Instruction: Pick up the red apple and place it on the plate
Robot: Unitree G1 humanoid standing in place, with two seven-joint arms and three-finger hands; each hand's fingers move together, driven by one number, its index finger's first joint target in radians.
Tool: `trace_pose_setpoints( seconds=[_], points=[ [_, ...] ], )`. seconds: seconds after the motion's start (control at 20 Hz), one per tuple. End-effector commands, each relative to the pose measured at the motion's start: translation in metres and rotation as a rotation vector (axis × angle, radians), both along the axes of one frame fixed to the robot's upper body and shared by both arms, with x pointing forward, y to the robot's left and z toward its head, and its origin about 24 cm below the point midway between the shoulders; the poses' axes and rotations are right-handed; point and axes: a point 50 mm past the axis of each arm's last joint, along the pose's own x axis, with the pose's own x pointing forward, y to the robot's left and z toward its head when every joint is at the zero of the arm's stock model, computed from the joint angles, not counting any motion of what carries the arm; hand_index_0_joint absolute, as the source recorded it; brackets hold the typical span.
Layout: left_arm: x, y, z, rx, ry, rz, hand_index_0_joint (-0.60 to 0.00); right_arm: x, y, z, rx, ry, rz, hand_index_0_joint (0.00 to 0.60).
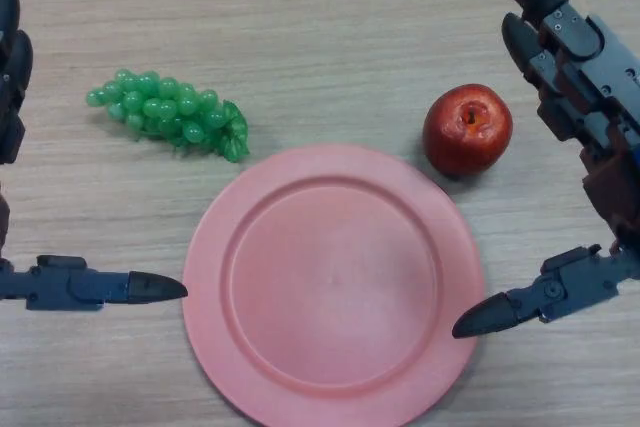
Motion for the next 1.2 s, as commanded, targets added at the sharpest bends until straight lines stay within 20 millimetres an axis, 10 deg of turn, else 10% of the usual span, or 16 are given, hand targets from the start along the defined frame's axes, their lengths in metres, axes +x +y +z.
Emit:
trace_pose_setpoints(
  seconds=[0.05,0.6,1.2],
  points=[
    [-0.011,0.006,0.027,0.067,-0.156,0.004,0.0,-0.005,-0.011,0.024,0.015,-0.176,-0.021,0.0],
    [-0.002,0.009,0.024,0.095,-0.115,-0.002,0.0,0.02,-0.023,0.021,-0.054,-0.115,-0.079,0.0],
    [-0.007,-0.004,0.04,-0.043,-0.104,-0.099,0.0,0.116,-0.052,-0.003,-0.081,-0.023,-0.33,0.0]
  ],
)
